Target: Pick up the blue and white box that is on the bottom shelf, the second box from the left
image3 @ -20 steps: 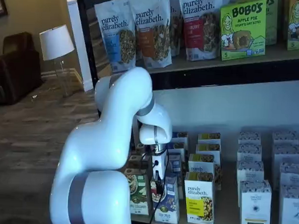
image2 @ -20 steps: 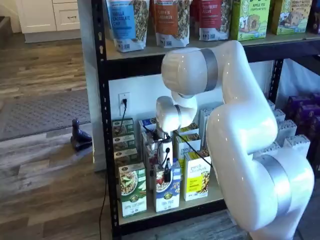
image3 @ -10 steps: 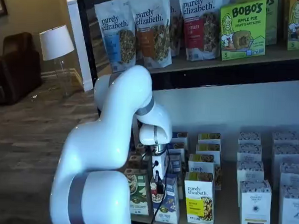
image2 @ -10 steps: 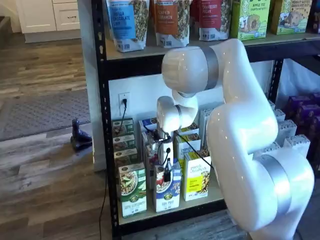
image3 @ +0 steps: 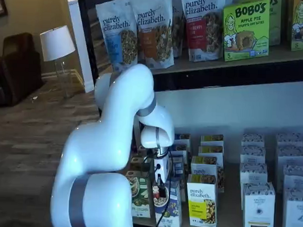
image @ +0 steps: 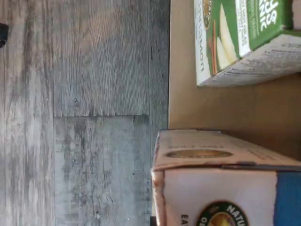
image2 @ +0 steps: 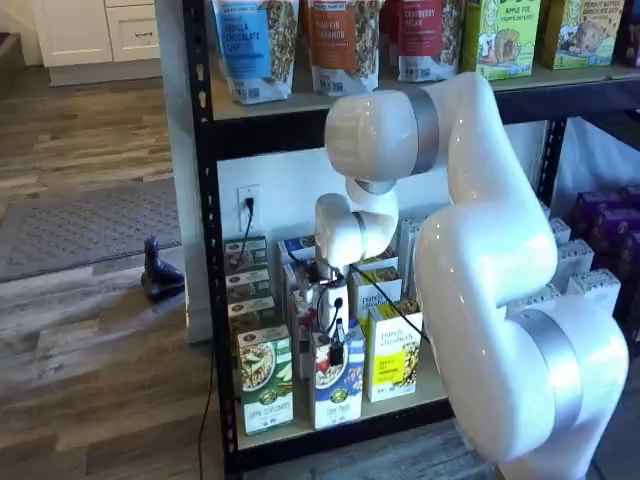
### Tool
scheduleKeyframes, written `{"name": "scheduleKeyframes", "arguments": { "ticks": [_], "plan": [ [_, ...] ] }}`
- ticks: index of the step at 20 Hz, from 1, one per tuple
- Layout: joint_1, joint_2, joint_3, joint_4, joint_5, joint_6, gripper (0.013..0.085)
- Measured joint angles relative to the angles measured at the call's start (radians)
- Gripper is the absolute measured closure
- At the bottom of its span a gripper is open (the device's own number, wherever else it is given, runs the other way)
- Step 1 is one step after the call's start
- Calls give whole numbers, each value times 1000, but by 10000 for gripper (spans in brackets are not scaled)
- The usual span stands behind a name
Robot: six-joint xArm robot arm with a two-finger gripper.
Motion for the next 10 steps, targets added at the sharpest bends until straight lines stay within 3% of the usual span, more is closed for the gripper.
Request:
{"name": "scheduleKeyframes", "arguments": {
  "ticks": [10],
  "plan": [
    [-1, -45, 56, 7, -14, -7, 450]
  ]
}}
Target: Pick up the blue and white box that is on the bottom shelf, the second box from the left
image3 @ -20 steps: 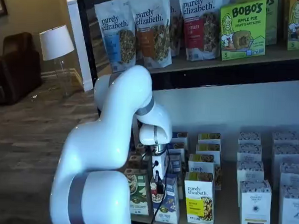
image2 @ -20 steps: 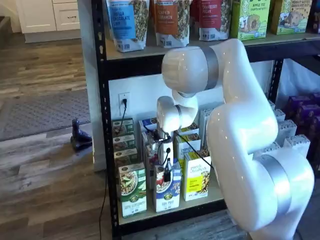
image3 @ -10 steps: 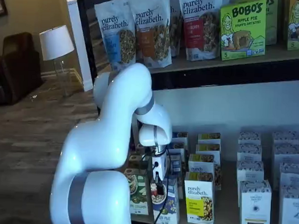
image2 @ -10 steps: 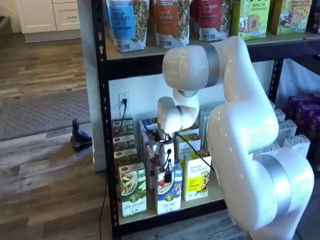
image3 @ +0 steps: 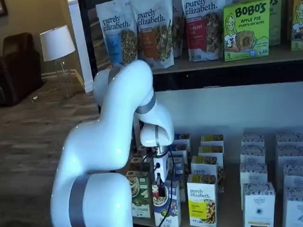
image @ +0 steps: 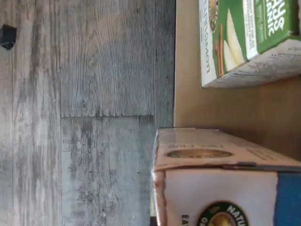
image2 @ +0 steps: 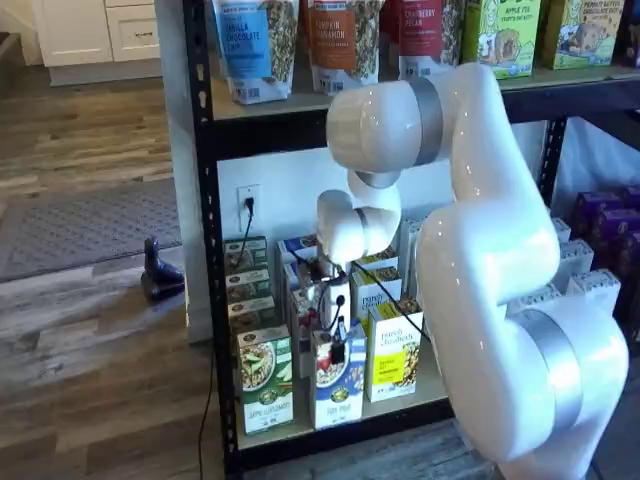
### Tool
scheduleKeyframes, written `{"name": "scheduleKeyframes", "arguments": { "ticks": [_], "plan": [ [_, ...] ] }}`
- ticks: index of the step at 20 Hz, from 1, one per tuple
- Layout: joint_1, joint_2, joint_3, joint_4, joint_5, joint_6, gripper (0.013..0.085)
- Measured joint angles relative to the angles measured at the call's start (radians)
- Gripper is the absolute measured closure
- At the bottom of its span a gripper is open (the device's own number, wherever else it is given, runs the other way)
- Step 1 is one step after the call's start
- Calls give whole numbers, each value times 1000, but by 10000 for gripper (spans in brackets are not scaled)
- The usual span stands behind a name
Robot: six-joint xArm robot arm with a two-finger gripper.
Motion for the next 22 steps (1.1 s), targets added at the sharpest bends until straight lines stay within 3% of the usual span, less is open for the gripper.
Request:
{"name": "scheduleKeyframes", "arguments": {
  "ticks": [2, 8, 22],
  "plan": [
    [-1, -12, 13, 4, -1, -4, 490],
    [3, -44, 50, -3, 1, 5, 490],
    [19, -209, 254, 14, -46, 6, 490]
  ]
}}
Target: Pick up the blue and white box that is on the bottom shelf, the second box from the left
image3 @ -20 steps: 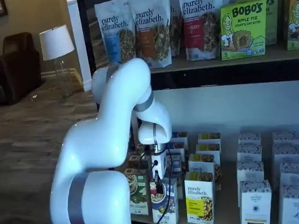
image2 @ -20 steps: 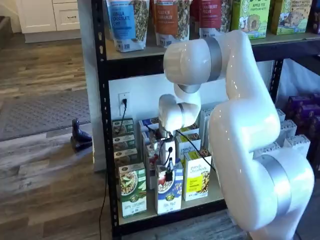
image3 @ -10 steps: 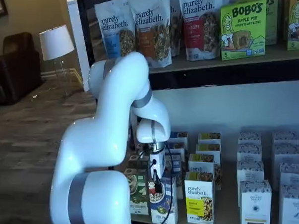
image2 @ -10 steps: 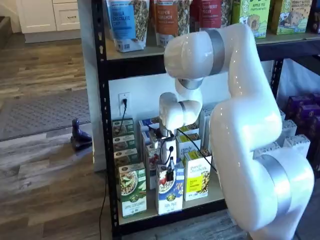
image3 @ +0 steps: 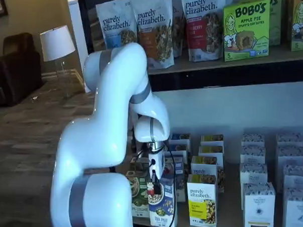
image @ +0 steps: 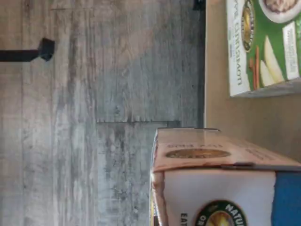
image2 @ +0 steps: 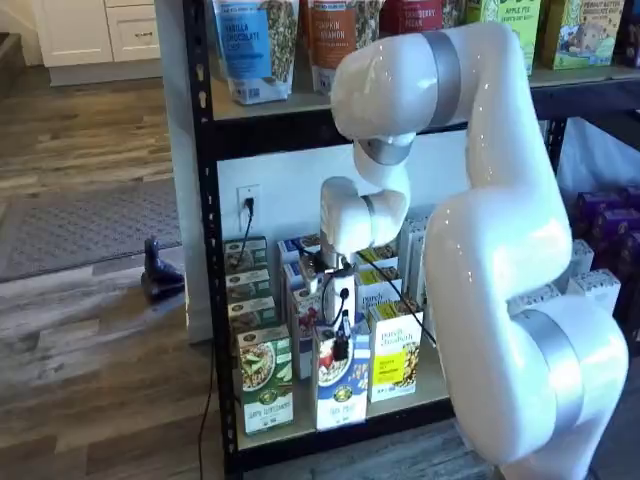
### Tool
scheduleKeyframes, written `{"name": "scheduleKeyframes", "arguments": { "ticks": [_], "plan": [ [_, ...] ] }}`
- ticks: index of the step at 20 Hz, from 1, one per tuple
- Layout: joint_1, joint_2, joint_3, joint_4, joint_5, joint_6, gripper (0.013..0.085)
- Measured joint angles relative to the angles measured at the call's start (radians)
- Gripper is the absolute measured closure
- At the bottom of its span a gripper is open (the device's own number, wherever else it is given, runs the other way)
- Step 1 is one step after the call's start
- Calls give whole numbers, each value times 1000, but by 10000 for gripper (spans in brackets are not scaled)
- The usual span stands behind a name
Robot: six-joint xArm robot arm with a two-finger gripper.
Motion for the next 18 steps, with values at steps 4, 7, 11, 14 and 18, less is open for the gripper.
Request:
{"name": "scheduleKeyframes", "arguments": {
  "ticks": [4, 7, 11, 14, 18],
  "plan": [
    [7, -61, 72, -21, -12, 26, 490],
    [14, -124, 143, -21, -24, 32, 490],
    [21, -200, 220, -5, -38, 25, 490],
    [26, -258, 271, -18, -39, 41, 490],
    [35, -328, 329, -50, -40, 79, 490]
  ]
}}
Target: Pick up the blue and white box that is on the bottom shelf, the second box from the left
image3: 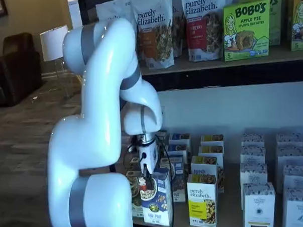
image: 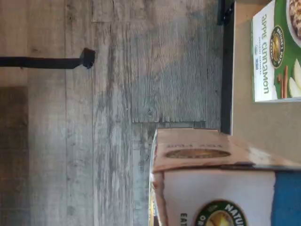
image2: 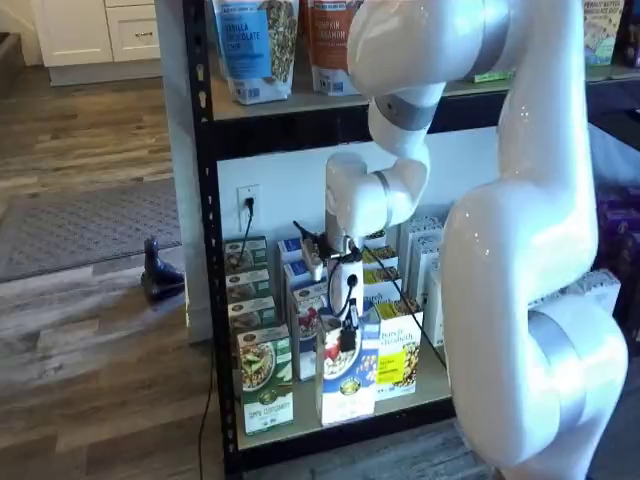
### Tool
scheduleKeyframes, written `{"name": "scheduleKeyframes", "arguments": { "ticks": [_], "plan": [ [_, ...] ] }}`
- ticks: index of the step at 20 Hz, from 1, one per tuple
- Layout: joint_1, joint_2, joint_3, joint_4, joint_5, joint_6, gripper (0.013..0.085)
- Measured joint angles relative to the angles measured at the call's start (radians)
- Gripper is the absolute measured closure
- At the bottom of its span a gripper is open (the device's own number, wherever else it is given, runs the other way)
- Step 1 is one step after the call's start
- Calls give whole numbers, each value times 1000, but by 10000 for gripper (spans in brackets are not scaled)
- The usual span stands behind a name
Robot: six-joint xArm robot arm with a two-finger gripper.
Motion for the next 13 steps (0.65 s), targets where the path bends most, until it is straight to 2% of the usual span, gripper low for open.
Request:
{"name": "scheduleKeyframes", "arguments": {
  "ticks": [8, 13],
  "plan": [
    [14, -111, 78, -55, 27, 63, 490],
    [19, -164, 100, -32, 63, 47, 490]
  ]
}}
